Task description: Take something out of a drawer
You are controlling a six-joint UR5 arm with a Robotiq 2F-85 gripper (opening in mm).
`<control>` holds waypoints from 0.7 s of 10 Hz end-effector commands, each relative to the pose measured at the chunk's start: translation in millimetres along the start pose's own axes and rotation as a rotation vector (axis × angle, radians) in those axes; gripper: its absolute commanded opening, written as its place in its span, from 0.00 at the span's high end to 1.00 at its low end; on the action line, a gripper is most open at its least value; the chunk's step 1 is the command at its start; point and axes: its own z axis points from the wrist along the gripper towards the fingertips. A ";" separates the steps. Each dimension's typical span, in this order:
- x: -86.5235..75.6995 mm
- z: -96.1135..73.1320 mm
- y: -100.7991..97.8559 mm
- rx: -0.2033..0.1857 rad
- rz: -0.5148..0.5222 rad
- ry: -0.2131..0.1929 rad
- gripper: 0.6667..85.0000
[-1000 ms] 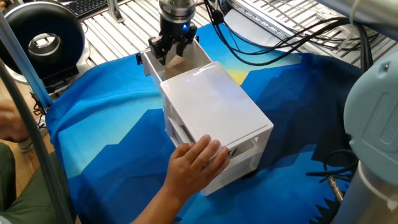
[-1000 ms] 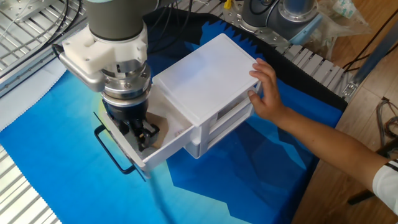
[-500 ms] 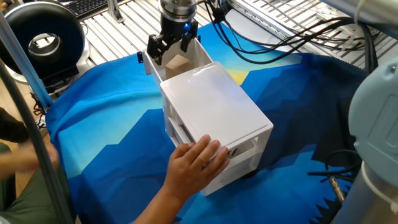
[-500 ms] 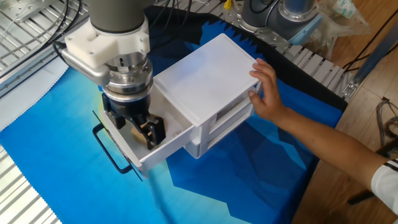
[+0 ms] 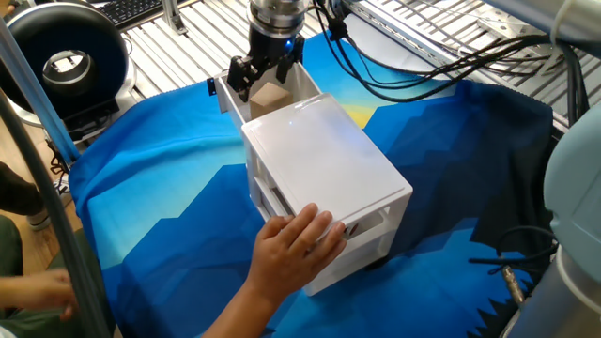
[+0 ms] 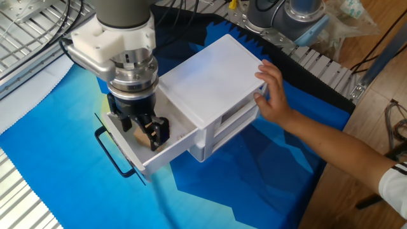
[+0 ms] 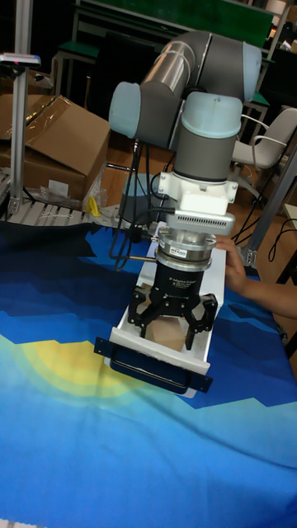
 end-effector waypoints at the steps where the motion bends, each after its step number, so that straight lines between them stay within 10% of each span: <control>1: -3.6 -0.9 6.6 -0.034 0.081 -0.018 0.34; 5: -4.6 -1.4 -1.5 0.007 0.128 -0.011 0.60; 7: -6.7 -9.4 -2.9 0.057 0.193 0.023 0.98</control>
